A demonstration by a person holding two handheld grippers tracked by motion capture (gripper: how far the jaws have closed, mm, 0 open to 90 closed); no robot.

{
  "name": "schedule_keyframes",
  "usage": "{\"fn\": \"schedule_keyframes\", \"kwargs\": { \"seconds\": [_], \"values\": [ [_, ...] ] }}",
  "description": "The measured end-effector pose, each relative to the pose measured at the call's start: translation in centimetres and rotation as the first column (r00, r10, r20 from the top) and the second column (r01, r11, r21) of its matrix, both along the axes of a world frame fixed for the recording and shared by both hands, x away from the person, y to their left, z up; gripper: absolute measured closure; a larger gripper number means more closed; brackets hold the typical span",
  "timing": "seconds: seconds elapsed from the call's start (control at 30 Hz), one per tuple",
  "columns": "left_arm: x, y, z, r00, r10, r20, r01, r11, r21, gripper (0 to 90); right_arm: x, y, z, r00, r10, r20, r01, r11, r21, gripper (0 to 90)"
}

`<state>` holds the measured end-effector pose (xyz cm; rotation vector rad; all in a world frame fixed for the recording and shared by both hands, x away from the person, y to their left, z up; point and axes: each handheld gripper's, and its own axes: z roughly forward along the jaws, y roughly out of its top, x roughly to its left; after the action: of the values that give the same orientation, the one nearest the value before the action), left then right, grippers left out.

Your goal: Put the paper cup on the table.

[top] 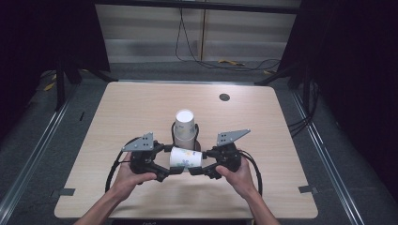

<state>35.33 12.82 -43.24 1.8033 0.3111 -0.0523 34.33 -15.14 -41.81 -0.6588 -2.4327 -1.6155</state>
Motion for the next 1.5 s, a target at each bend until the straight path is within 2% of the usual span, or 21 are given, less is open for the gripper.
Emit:
{"fn": "schedule_keyframes", "kwargs": {
  "seconds": [0.23, 0.4, 0.6, 0.9, 1.07, 1.3, 1.4, 1.5],
  "values": [
    [0.0, -0.2, -0.2, 0.9997, -0.013, -0.019, 0.013, 0.9999, -0.01, 18.4, -0.1, -0.1, 0.0, 1.0, 0.005, 0.002, -0.005, 1.0, 0.003, 36.2],
    [-0.1, -0.2, 0.0, 0.9996, -0.011, -0.026, 0.011, 0.9999, 0.003, 19.2, 0.0, 0.0, -0.1, 0.9998, 0.017, -0.004, -0.017, 1.0, 0.015, 36.3],
    [0.0, -0.2, 0.0, 0.9997, -0.018, -0.015, 0.018, 0.9998, -0.001, 21.8, 0.1, -0.3, -0.5, 0.9996, 0.024, -0.015, -0.023, 1.0, 0.02, 35.2],
    [0.1, 0.1, 0.3, 0.9998, -0.021, -0.007, 0.021, 0.9997, -0.008, 24.2, 0.4, 0.0, -0.9, 0.9992, 0.031, -0.026, -0.031, 0.999, -0.007, 30.5],
    [0.2, -0.1, 0.4, 0.9996, -0.025, -0.015, 0.025, 0.9996, -0.01, 25.1, 0.3, 0.2, -0.9, 0.9998, 0.013, -0.013, -0.014, 0.999, -0.046, 27.4],
    [0.4, 0.2, 0.4, 0.9996, -0.011, -0.025, 0.011, 0.9998, -0.014, 25.5, 0.3, 0.2, -1.0, 0.9998, -0.02, -0.001, 0.019, 0.998, -0.062, 24.2],
    [0.4, 0.2, 0.4, 0.9994, -0.002, -0.033, 0.001, 0.9998, -0.02, 25.4, 0.2, 0.3, -0.8, 0.9994, -0.029, 0.018, 0.03, 0.994, -0.106, 23.8],
    [0.4, 0.2, 0.2, 0.9995, 0.002, -0.033, -0.002, 1.0, -0.005, 25.3, 0.2, 0.2, -0.8, 0.9992, -0.035, 0.017, 0.037, 0.993, -0.11, 22.7]
  ]
}}
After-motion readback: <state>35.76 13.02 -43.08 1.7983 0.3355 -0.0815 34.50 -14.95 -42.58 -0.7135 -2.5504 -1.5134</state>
